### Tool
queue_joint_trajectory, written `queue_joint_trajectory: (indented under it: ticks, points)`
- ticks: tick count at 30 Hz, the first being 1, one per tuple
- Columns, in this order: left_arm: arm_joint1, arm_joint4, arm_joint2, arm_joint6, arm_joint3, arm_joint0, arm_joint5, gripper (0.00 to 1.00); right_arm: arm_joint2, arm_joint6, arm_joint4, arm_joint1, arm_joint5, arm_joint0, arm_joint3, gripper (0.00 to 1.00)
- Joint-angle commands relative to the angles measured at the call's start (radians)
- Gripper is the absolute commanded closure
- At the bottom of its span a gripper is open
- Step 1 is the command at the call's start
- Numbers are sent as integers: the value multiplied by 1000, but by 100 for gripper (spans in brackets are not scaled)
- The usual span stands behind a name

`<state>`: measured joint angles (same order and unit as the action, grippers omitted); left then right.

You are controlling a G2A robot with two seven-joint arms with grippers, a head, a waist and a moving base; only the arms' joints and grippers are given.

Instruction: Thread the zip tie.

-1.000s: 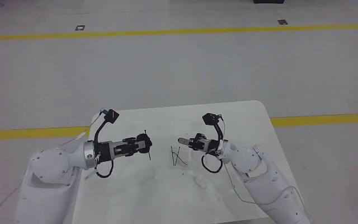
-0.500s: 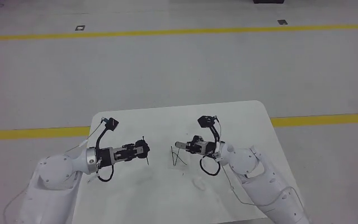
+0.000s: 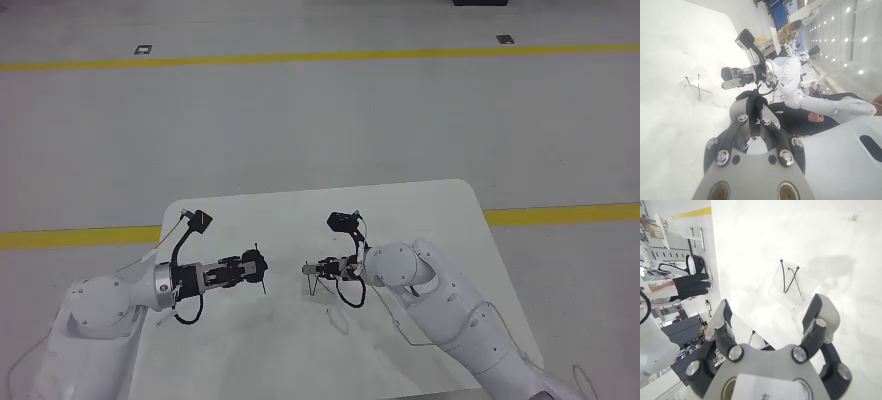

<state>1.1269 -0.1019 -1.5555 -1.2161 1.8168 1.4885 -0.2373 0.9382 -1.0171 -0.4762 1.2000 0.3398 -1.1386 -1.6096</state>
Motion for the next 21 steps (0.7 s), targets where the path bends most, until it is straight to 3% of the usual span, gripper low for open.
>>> queue_joint_trajectory:
  ticks: [1,8,11,21]
  points:
    - [0,0,0,0,0,0,0,100,0,0,-1,0,0,1,0,0]
    - [0,0,0,0,0,0,0,100,0,0,-1,0,0,1,0,0]
    - [0,0,0,0,0,0,0,100,2,35,30,3,-33,-10,7,0]
    - [0,0,0,0,0,0,0,100,-48,139,153,36,-29,27,96,0]
